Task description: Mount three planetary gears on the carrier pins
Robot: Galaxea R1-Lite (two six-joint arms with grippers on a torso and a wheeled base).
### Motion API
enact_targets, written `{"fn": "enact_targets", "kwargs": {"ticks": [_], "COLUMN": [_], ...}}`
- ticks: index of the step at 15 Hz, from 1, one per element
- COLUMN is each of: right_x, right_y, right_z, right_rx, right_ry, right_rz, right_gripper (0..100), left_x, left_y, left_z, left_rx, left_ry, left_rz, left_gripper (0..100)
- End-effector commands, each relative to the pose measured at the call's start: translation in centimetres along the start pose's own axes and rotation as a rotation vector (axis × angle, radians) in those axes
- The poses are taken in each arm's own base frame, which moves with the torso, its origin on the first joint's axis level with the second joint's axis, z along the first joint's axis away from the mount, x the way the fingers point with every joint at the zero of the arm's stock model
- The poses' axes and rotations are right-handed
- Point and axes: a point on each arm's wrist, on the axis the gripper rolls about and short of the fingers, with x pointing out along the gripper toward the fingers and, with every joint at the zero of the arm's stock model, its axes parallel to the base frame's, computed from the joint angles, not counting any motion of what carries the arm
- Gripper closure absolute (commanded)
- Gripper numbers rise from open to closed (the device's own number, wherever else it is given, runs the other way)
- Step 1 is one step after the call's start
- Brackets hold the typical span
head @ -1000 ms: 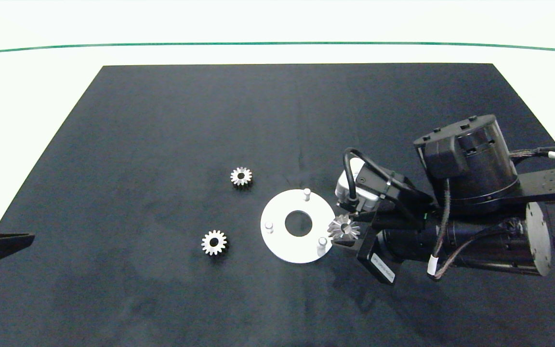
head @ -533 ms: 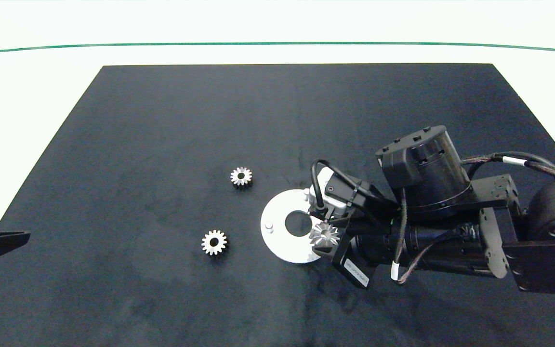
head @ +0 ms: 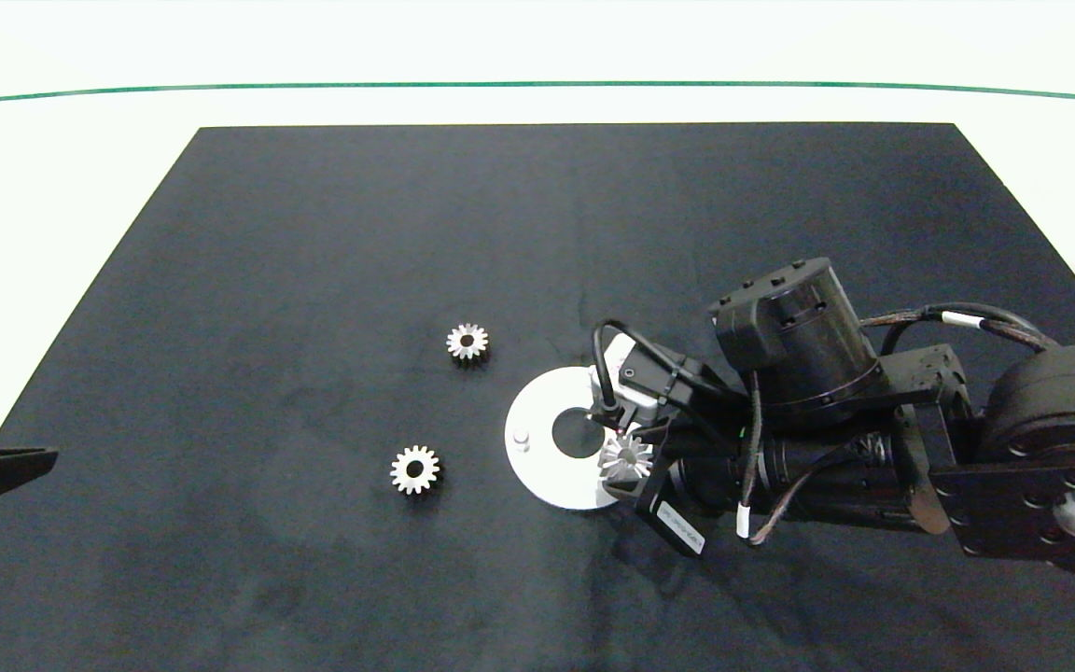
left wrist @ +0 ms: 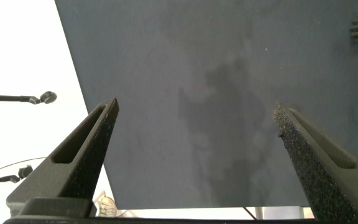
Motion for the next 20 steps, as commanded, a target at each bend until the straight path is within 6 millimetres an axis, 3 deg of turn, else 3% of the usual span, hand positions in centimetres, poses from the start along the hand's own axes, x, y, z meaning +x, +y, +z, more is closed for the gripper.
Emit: {"fn": "enact_targets", "kwargs": {"ticks": [1, 17, 18, 20], "right_x": [0.34, 0.36, 0.45, 0.38], "right_y": [-0.14, 0.17, 0.31, 0.46], "right_z": [0.12, 0.13, 0.03, 0.12], "right_rx": [0.000, 0.016, 0.012, 0.008], "right_ry": [0.004, 0.006, 0.010, 0.010], "right_rz": [-0.006, -0.005, -0.006, -0.011], "right_gripper": [63, 63, 0, 0], "left_x": [-0.01, 0.01, 0.01, 0.01], "left_y": [-0.02, -0.05, -0.04, -0.04], "left_z": [-0.04, -0.06, -0.04, -0.04], "left_rx": [0.003, 0.004, 0.004, 0.004], "left_ry": [0.003, 0.004, 0.003, 0.003], "left_rz": [-0.001, -0.003, -0.002, -0.002], "left_gripper": [0, 0, 0, 0]}}
